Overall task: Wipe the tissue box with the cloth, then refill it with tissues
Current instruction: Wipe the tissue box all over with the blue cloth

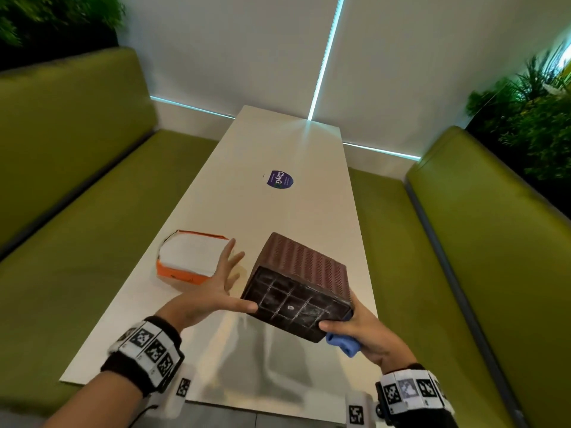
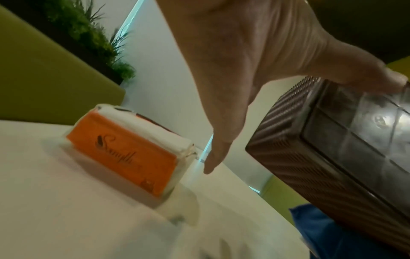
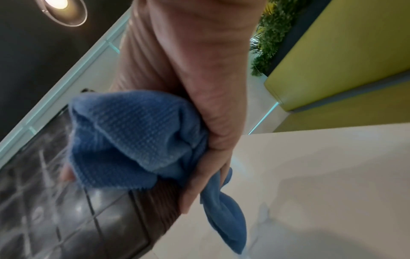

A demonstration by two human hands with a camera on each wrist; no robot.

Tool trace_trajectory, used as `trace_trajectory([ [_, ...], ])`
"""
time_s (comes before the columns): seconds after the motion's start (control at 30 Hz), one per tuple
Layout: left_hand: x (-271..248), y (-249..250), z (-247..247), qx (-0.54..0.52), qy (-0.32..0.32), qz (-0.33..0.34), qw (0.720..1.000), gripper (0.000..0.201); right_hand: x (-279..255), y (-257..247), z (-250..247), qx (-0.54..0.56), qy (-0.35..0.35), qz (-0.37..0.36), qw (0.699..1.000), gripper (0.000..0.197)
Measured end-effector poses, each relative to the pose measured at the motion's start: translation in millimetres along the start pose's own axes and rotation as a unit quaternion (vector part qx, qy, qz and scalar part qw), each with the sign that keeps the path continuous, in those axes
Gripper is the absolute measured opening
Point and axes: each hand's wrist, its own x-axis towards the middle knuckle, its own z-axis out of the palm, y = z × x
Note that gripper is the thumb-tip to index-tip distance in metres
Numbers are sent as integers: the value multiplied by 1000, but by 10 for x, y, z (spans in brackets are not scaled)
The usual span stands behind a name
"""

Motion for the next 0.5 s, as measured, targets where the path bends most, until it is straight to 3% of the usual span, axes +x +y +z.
trace_trajectory([
  [0.17,85,102,76,63,-36,2,997,109,72,-62,-10,-55,-39,-2,998,80],
  [0.27,114,2,123,37,19,15,999,98,98,-31,-62,-20,11,-1,1000,97],
  [0.33,126,-128,144,8,53,24,998,100,84,-43,-87,9,86,-13,996,110],
  [0.37,134,-197,150,4,69,24,997,101,72,-67,-90,4,139,-31,990,109],
  [0.43,152,-323,168,9,86,20,996,104,62,-145,-52,-36,232,-90,968,84],
  [0.5,160,-408,198,23,88,12,996,106,60,-284,102,-79,253,-159,951,58],
])
